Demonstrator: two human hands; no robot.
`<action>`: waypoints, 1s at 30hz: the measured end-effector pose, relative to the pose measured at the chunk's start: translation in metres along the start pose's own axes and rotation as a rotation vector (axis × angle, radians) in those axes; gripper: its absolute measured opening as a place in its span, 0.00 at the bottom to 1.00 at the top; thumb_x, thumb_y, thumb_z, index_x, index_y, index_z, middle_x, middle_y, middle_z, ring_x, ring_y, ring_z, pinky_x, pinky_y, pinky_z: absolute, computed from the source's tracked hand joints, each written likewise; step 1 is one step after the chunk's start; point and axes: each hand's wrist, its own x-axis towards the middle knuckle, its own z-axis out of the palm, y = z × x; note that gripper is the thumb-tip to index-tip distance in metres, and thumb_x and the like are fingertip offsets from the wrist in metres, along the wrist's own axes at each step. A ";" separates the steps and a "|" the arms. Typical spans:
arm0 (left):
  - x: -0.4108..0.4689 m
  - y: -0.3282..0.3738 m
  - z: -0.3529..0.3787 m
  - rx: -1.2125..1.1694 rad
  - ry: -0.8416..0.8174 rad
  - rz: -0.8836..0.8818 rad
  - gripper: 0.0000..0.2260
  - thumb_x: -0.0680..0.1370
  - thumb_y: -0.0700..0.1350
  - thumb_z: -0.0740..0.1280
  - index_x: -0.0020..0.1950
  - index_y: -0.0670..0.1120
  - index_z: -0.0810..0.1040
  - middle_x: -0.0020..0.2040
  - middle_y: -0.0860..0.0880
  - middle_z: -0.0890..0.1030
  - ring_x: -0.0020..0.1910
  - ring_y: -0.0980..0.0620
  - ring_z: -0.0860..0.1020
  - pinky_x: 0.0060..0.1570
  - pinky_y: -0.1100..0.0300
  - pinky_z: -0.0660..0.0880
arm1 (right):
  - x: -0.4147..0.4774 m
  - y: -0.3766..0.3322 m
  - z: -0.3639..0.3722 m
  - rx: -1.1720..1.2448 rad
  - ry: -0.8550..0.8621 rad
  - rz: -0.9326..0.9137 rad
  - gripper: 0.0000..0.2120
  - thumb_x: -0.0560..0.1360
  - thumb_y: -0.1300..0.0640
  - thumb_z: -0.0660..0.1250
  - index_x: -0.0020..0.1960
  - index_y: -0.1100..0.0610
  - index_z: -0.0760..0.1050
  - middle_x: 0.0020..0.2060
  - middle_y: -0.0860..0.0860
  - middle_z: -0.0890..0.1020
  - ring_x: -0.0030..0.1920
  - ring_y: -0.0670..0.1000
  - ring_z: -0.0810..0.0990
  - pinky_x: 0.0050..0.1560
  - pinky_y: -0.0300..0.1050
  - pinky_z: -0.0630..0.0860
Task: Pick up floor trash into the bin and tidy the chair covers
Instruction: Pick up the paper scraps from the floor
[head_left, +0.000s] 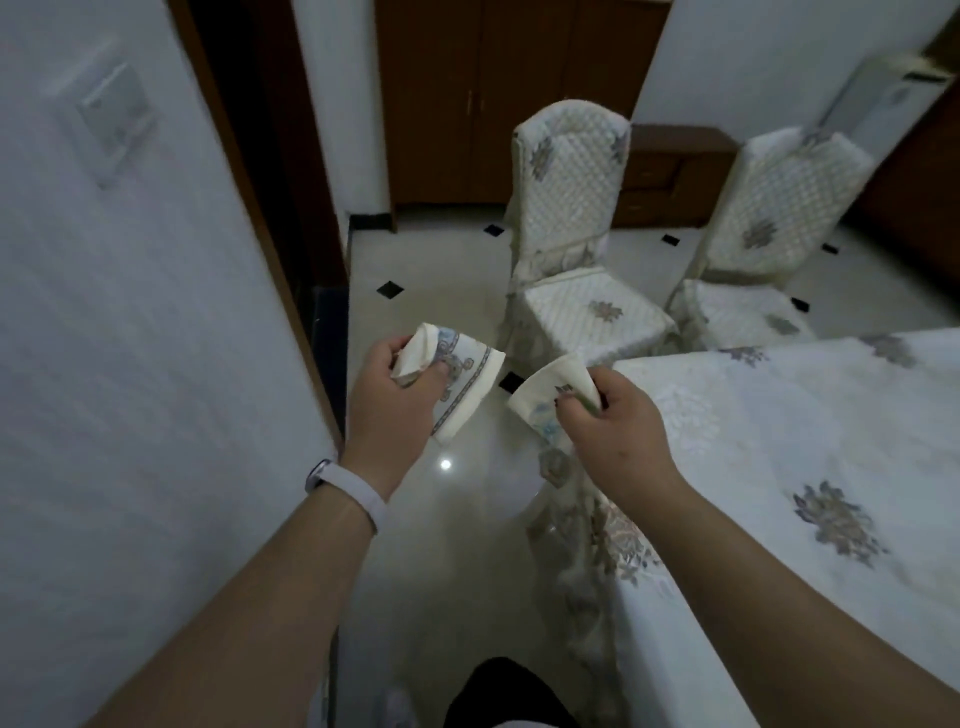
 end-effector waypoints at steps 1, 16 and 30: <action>0.009 0.004 0.006 -0.002 -0.021 0.009 0.12 0.76 0.47 0.73 0.58 0.53 0.77 0.49 0.57 0.81 0.44 0.64 0.80 0.39 0.67 0.77 | 0.006 0.002 -0.006 0.010 0.015 0.013 0.07 0.76 0.58 0.64 0.39 0.52 0.74 0.31 0.48 0.75 0.29 0.44 0.71 0.31 0.40 0.68; 0.183 0.013 0.092 0.248 -0.147 -0.045 0.11 0.76 0.45 0.73 0.57 0.52 0.78 0.51 0.53 0.83 0.49 0.53 0.82 0.47 0.54 0.81 | 0.203 0.060 -0.008 0.219 0.125 0.179 0.09 0.76 0.56 0.65 0.37 0.52 0.72 0.32 0.48 0.75 0.33 0.48 0.73 0.34 0.45 0.69; 0.340 0.031 0.114 0.164 -0.048 -0.095 0.12 0.77 0.43 0.72 0.57 0.55 0.77 0.53 0.52 0.83 0.51 0.51 0.83 0.51 0.50 0.81 | 0.368 0.054 0.018 0.213 0.086 0.176 0.09 0.76 0.57 0.65 0.37 0.55 0.72 0.31 0.52 0.75 0.28 0.43 0.70 0.26 0.35 0.66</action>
